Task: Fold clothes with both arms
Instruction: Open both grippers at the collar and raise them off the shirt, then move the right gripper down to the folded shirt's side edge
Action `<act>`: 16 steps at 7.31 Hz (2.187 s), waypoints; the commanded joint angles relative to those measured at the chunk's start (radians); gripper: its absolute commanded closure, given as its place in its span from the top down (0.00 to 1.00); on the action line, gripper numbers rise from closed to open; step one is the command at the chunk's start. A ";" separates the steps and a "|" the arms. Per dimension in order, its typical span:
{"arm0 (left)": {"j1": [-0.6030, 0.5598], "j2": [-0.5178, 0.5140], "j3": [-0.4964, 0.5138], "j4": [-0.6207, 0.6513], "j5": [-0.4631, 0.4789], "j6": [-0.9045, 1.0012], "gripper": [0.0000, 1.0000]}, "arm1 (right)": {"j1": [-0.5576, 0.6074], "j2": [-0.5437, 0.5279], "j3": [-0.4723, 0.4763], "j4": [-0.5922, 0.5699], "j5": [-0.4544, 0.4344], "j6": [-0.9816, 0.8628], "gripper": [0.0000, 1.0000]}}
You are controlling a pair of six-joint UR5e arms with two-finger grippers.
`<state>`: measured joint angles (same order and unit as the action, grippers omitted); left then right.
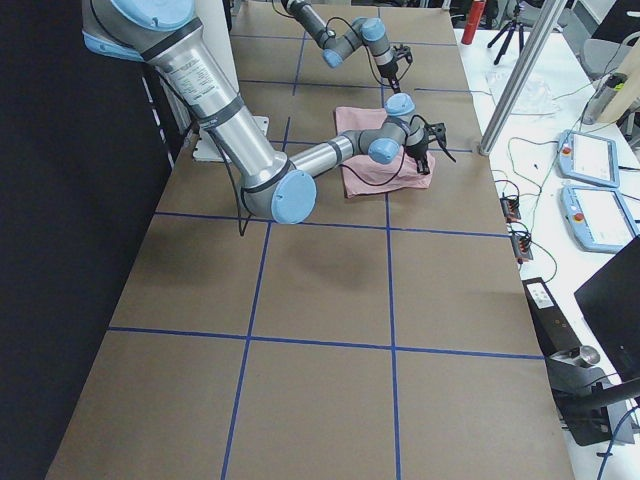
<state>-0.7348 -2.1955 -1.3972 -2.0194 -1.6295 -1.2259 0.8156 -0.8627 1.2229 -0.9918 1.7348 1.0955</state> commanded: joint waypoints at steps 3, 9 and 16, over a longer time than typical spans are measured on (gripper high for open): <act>-0.002 -0.012 -0.052 0.010 -0.047 -0.013 1.00 | 0.016 -0.175 0.241 -0.036 0.192 0.042 1.00; 0.008 -0.007 -0.080 0.007 -0.053 -0.046 1.00 | -0.133 -0.352 0.423 -0.183 0.174 0.162 0.99; 0.008 -0.004 -0.078 0.005 -0.052 -0.044 1.00 | -0.176 -0.360 0.418 -0.183 0.177 0.150 0.06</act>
<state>-0.7271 -2.1988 -1.4762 -2.0147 -1.6812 -1.2702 0.6392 -1.2191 1.6415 -1.1750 1.9106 1.2545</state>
